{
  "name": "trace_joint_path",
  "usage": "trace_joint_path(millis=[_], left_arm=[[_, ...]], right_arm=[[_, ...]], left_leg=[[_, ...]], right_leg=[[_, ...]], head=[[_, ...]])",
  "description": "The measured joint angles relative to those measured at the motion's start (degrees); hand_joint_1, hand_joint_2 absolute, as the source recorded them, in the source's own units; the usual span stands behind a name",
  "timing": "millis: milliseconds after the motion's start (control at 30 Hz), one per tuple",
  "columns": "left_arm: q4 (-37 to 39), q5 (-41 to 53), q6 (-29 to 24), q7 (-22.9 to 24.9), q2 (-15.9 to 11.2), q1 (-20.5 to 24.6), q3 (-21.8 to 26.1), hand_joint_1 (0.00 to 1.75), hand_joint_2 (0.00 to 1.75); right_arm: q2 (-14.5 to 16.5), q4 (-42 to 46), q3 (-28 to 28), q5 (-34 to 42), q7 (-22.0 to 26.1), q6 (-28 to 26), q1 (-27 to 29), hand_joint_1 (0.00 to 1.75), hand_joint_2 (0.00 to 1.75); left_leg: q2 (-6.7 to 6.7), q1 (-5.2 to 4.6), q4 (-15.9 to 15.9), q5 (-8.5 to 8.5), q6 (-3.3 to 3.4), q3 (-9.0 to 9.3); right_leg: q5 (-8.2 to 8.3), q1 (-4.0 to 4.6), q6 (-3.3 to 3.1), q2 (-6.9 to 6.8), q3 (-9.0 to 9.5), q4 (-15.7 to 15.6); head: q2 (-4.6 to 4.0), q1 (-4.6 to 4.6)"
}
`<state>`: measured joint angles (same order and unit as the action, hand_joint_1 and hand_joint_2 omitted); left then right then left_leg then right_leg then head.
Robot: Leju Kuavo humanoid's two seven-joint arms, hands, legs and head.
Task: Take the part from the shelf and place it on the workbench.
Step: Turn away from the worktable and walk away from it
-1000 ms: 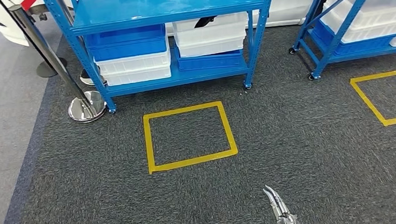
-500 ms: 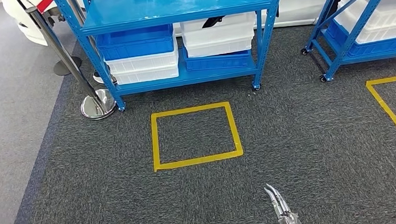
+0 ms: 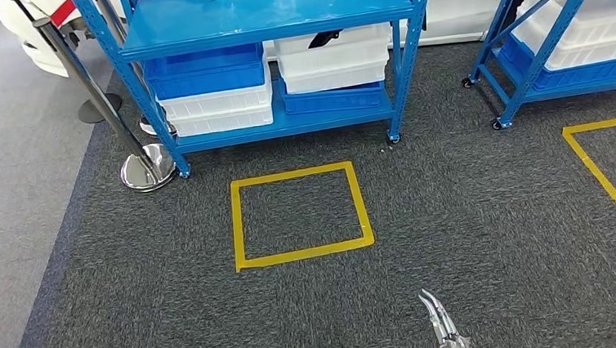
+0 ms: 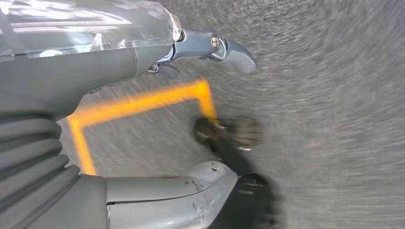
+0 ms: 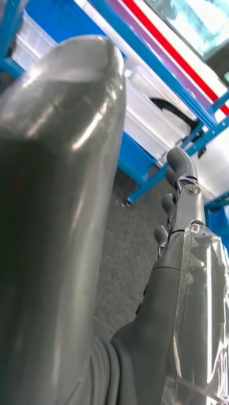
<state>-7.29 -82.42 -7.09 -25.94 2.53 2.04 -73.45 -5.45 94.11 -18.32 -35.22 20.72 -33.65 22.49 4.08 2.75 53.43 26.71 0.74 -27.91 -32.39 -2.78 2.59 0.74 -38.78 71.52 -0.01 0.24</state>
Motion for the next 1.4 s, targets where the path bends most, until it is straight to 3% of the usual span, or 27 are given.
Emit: trace_joint_path(millis=[67,100,167,200,267,333,367,433,500,533,567,633,667,700,767,833,867,933,967,1000,1067,1133,1167,1200,1267,1333,1400], left_arm=[[0.01,-4.93,-1.04,-2.54,-0.09,-0.76,7.22,0.00,0.00],[0.07,-6.04,-1.31,-3.08,-0.29,-1.04,12.68,0.00,0.00],[0.19,-6.38,-1.62,-3.35,-0.60,-1.33,24.07,0.00,0.00],[0.24,-6.38,-1.74,-3.43,-0.68,-1.37,28.83,0.00,0.00],[0.23,-6.38,-1.89,-3.58,-0.68,-1.39,35.18,0.00,0.00],[0.22,-6.38,-1.93,-3.93,-0.61,-1.31,39.64,0.00,0.00],[0.20,-6.38,-1.91,-4.24,-0.51,-1.26,41.64,0.00,0.00],[0.18,-6.38,-1.88,-5.02,-0.25,-1.43,44.87,0.00,0.00],[0.18,-6.38,-2.29,-6.11,0.49,-1.71,47.26,0.00,0.00],[0.19,-6.38,-2.85,-6.88,1.16,-1.78,48.21,0.00,0.00],[0.19,-6.38,-3.63,-7.81,1.92,-1.75,49.10,0.00,0.00],[0.21,-6.38,-5.64,-9.71,3.47,-1.64,50.68,0.00,0.00],[0.18,-6.34,-6.52,-10.40,4.26,-1.41,51.36,0.00,0.00],[0.10,-6.28,-7.17,-10.81,5.09,-1.06,51.88,0.00,0.00],[-0.27,-5.89,-7.61,-10.85,6.65,-0.06,52.35,0.00,0.00],[-0.57,-5.31,-7.60,-10.61,7.63,0.71,52.37,0.00,0.00],[-0.64,-5.10,-7.59,-10.52,7.93,1.01,52.37,0.00,0.00],[-0.64,-4.99,-7.59,-10.42,8.38,1.34,52.35,0.00,0.00],[-0.64,-4.98,-7.59,-10.38,8.59,1.39,52.35,0.00,0.00],[-0.64,-4.98,-7.59,-10.34,8.78,1.38,52.35,0.00,0.00],[-0.64,-4.87,-7.59,-10.29,9.08,1.33,52.36,0.00,0.87],[-0.64,-4.11,-7.69,-10.24,9.42,1.34,52.30,0.00,0.87],[-0.64,-3.30,-7.89,-10.28,9.63,1.41,52.14,0.00,0.87],[-0.64,-2.21,-8.18,-10.49,9.92,1.49,51.79,0.00,0.87],[-0.64,0.93,-8.57,-11.30,10.68,1.62,50.45,0.00,1.75],[-0.58,4.99,-7.66,-12.26,11.56,1.79,48.05,0.00,1.75],[0.08,9.13,-5.08,-13.05,12.31,2.51,44.70,0.00,1.75]], right_arm=[[0.71,0.44,1.48,-0.30,0.86,0.10,1.65,0.00,0.00],[1.20,0.62,2.14,-0.44,1.31,0.31,2.29,0.00,0.00],[2.04,0.87,3.12,-0.67,1.82,0.79,3.18,0.00,0.00],[2.41,0.95,3.50,-0.78,1.90,0.97,3.58,0.00,0.00],[3.01,1.14,4.18,-0.92,1.96,1.16,4.23,0.00,0.00],[3.64,1.38,4.79,-0.99,2.12,1.26,4.43,0.00,0.00],[3.95,1.50,5.16,-1.01,2.20,1.29,4.55,0.00,0.00],[4.51,1.63,6.02,-1.08,2.35,1.43,4.92,0.00,0.00],[5.13,1.79,6.98,-1.17,2.64,2.09,5.32,0.00,0.00],[5.43,1.86,7.39,-1.26,2.79,2.59,5.43,0.00,0.00],[5.73,1.88,7.75,-1.41,2.90,3.09,5.49,0.00,0.00],[6.28,1.53,8.16,-1.81,2.88,3.90,5.05,0.00,0.00],[6.46,1.26,8.26,-2.02,2.83,4.14,4.64,0.00,0.00],[6.60,0.94,8.25,-2.20,2.72,4.27,4.04,0.00,0.00],[6.73,0.37,7.87,-2.37,2.41,4.10,2.69,0.00,0.00],[6.81,-0.38,7.34,-2.40,2.09,3.66,1.10,0.00,0.00],[6.81,-0.79,7.17,-2.39,1.95,3.48,0.45,0.00,0.00],[6.81,-1.59,7.00,-2.37,1.71,3.29,-0.23,0.00,0.00],[6.81,-1.93,6.93,-2.35,1.62,3.27,-0.33,0.00,0.00],[6.81,-2.25,6.85,-2.35,1.57,3.24,-0.37,0.00,0.00],[6.81,-2.75,6.70,-2.35,1.46,3.15,-0.54,0.00,0.00],[6.80,-3.14,6.58,-2.23,1.17,2.91,-0.84,0.00,0.00],[6.79,-3.34,6.49,-2.14,0.89,2.72,-1.04,0.00,0.00],[6.78,-3.54,6.34,-2.03,0.56,2.51,-1.29,0.00,0.00],[6.77,-3.90,5.88,-1.81,-0.20,2.21,-1.86,0.00,0.00],[6.76,-4.24,5.38,-1.61,-1.12,2.11,-2.49,0.00,0.00],[6.74,-4.54,4.87,-1.52,-2.22,2.11,-3.18,0.00,0.00]], left_leg=[[0.15,1.33,1.44,1.35,-2.00,0.35],[0.26,1.86,2.72,2.25,-3.12,0.24],[0.39,2.19,4.83,4.00,-4.80,-0.55],[0.37,2.24,5.41,4.59,-5.25,-0.60],[-0.33,2.26,6.51,4.52,-5.61,-0.71],[-2.38,1.99,11.61,3.41,-5.23,-3.58],[-3.46,1.63,15.56,3.49,-4.80,-6.25],[-4.21,0.68,21.88,6.33,-3.77,-11.62],[-4.20,-0.70,22.54,9.23,-1.95,-14.51],[-4.12,-1.55,20.52,8.94,-0.56,-14.88],[-3.93,-2.67,17.31,6.51,1.37,-14.85],[-3.19,-5.29,10.14,-2.94,5.01,-14.40],[-3.02,-6.29,7.89,-6.62,5.74,-14.07],[-2.90,-6.92,6.78,-8.46,5.62,-13.76],[-3.08,-6.91,6.34,-7.58,4.53,-12.72],[-3.02,-6.45,5.30,-6.87,4.43,-11.32],[-3.03,-6.18,4.88,-6.51,4.48,-10.62],[-2.99,-6.00,4.66,-5.64,4.64,-9.62],[-2.92,-5.98,4.69,-5.17,4.61,-9.15],[-2.82,-5.97,4.73,-4.68,4.55,-8.60],[-2.65,-6.00,4.80,-3.74,4.36,-7.27],[-2.50,-6.11,4.94,-2.88,4.05,-6.39],[-2.39,-6.15,5.01,-2.42,3.77,-6.27],[-2.29,-6.15,5.05,-1.99,3.43,-6.29],[-2.25,-6.14,5.19,-1.38,2.73,-6.21],[-2.60,-5.97,7.08,-0.11,1.65,-6.63],[-3.01,-4.99,12.93,3.03,0.05,-9.31]], right_leg=[[3.32,-1.41,2.04,0.19,2.75,-5.47],[3.38,-1.79,2.54,0.67,3.76,-7.83],[1.87,-1.98,1.70,1.27,3.93,-8.56],[0.87,-1.85,0.47,1.12,3.58,-7.81],[0.58,-1.61,-0.96,0.58,4.25,-6.89],[-0.03,-0.99,-1.57,0.07,5.89,-7.51],[-0.31,-0.60,-1.82,-0.30,6.86,-8.23],[-0.85,0.33,-2.30,-0.84,9.13,-9.96],[-1.51,1.52,-2.88,-1.03,11.96,-11.84],[-1.88,2.22,-3.16,-1.07,13.50,-12.71],[-2.34,2.71,-3.42,-1.09,14.95,-13.52],[-3.55,3.36,-3.64,-0.95,17.10,-14.40],[-4.25,3.35,-3.60,-0.78,17.74,-14.67],[-4.85,3.30,-3.45,-0.61,18.26,-14.93],[-5.79,3.07,-2.98,-0.53,19.46,-15.79],[-7.35,3.10,-2.43,-0.66,19.18,-13.74],[-8.71,3.06,-2.21,-0.71,17.57,-10.58],[-11.18,2.96,-1.76,-0.70,11.65,-1.99],[-11.20,2.87,-1.63,-0.70,8.90,0.95],[-9.88,2.82,-1.58,-0.70,6.95,1.96],[-3.84,2.93,-1.85,-0.67,6.14,-2.41],[1.63,3.24,-2.63,-0.61,7.01,-9.29],[2.75,3.37,-3.07,-0.62,7.32,-11.42],[2.80,3.46,-3.51,-0.64,7.40,-12.35],[2.78,3.23,-4.12,-0.75,7.81,-13.01],[3.34,2.64,-4.39,-0.91,8.65,-13.71],[3.37,2.12,-4.30,-1.17,9.35,-14.04]], head=[[0.01,0.07],[0.00,0.52],[0.00,1.08],[0.00,1.07],[0.01,-0.06],[0.01,-1.03],[0.01,-1.40],[0.00,-1.57],[0.00,-1.66],[0.00,-1.73],[0.01,-1.81],[0.00,-1.08],[0.00,-0.75],[0.01,-0.52],[0.01,-1.03],[0.01,-1.06],[0.01,-0.98],[0.00,-0.85],[0.00,-0.86],[0.00,-0.84],[0.01,-0.84],[0.00,-0.83],[0.00,-0.84],[0.00,-0.84],[0.01,-0.84],[0.01,-1.09],[0.01,-1.43]])
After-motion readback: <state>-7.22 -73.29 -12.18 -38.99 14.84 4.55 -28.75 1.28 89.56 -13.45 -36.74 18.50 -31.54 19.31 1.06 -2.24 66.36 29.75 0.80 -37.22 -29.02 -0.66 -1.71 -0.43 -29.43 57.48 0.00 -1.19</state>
